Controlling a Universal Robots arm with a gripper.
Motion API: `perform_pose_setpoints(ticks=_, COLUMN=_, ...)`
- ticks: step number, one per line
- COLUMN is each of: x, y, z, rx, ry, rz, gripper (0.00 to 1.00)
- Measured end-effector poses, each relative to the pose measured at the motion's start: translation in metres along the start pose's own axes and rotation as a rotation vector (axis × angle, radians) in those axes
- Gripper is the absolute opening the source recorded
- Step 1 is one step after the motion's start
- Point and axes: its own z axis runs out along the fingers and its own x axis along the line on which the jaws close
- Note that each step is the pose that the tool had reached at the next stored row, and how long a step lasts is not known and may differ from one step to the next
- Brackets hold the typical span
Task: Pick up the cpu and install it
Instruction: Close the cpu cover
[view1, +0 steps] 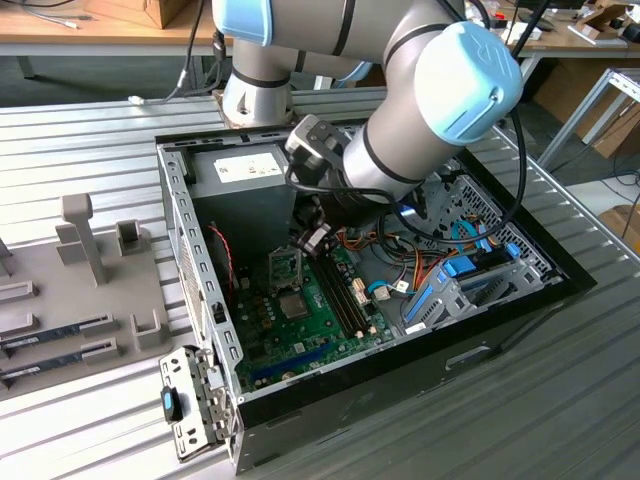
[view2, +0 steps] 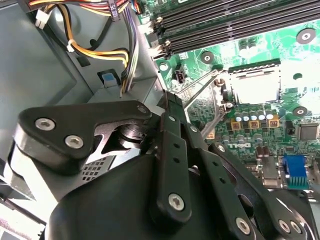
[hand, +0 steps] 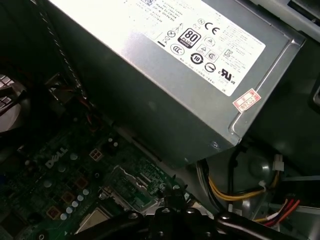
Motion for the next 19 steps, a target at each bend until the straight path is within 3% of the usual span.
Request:
perform_pose_setpoints(ticks=12, x=0.0043, y=-0.0041, z=-0.0046, rx=0.0000, ry=0.0000, rz=0.000, gripper=0.11)
perform_pose_setpoints(ticks=19, x=0.0102, y=-0.0090, z=-0.0069, rx=0.0000, ry=-0.0001, rz=0.000, gripper=0.11)
